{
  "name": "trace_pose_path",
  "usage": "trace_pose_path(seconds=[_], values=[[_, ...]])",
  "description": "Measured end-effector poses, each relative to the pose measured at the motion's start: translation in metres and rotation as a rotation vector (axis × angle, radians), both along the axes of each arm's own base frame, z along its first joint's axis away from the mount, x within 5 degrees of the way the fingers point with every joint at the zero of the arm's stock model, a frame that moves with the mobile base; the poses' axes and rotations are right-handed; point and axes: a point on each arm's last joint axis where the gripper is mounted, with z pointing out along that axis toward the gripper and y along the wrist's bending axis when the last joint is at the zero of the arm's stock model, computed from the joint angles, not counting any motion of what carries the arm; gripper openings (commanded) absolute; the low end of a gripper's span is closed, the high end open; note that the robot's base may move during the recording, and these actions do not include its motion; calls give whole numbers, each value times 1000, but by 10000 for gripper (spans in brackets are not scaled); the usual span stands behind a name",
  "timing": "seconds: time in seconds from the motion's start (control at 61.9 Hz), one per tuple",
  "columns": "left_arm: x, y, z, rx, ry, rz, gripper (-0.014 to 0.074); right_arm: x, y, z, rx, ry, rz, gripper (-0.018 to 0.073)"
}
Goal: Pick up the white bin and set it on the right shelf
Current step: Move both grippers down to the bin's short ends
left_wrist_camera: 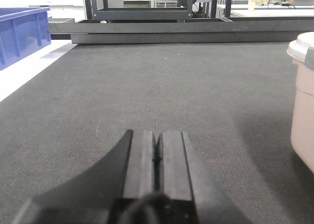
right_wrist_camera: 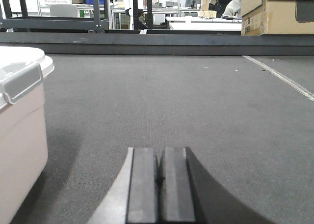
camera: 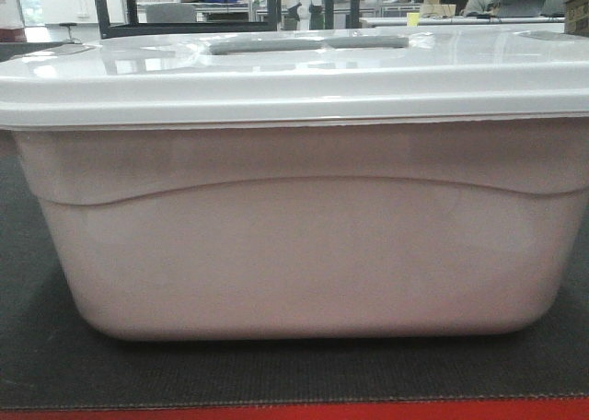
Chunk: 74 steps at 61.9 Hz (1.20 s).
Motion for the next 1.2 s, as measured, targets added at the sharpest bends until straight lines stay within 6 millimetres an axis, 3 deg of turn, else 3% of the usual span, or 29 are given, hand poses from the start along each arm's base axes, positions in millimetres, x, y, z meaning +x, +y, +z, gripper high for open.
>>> trace_pose_path(seconds=[0.791, 1.195], values=[[0, 0, 0, 0, -4, 0, -118, 0, 0, 0, 0, -2, 0, 78], [-2, 4, 19, -163, -193, 22, -118, -1, 0, 6, 6, -64, 0, 78]])
